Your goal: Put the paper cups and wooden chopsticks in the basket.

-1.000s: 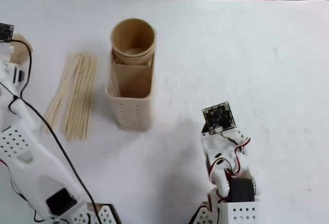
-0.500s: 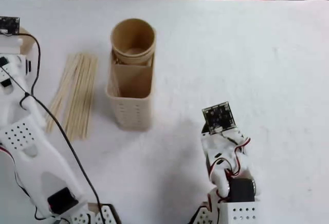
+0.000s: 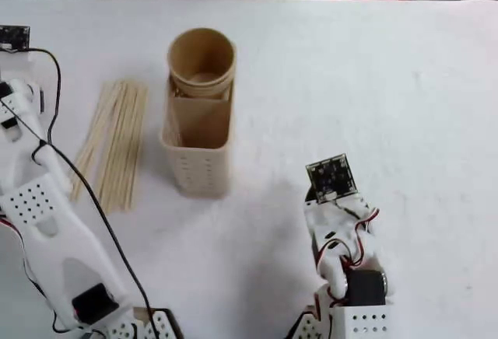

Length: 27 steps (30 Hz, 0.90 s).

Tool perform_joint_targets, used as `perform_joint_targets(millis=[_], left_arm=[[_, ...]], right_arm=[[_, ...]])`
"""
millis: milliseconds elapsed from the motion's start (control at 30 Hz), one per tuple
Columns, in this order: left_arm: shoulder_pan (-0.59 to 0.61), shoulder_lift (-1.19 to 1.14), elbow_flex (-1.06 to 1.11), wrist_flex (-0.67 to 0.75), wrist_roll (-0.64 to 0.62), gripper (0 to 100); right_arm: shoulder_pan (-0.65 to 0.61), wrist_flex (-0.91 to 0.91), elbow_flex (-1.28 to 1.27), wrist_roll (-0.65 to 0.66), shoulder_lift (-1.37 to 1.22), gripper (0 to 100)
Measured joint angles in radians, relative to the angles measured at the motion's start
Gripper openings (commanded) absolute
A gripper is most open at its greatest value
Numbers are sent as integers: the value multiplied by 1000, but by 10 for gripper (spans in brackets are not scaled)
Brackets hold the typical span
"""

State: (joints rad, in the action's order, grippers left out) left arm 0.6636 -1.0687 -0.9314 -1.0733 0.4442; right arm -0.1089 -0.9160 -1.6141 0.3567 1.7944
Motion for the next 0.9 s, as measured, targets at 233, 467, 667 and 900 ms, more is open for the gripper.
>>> perform_joint_targets(millis=[233, 467, 667, 900], left_arm=[[-25, 158, -279, -512, -2, 23], [-89, 446, -471, -712, 63, 23], [-256, 853, -149, -715, 75, 23], [-638, 1405, 523, -617, 84, 23]], right_arm=[[0, 0, 0, 0, 0, 38], [0, 0, 0, 0, 0, 38], [0, 0, 0, 0, 0, 38], [0, 0, 0, 0, 0, 38]])
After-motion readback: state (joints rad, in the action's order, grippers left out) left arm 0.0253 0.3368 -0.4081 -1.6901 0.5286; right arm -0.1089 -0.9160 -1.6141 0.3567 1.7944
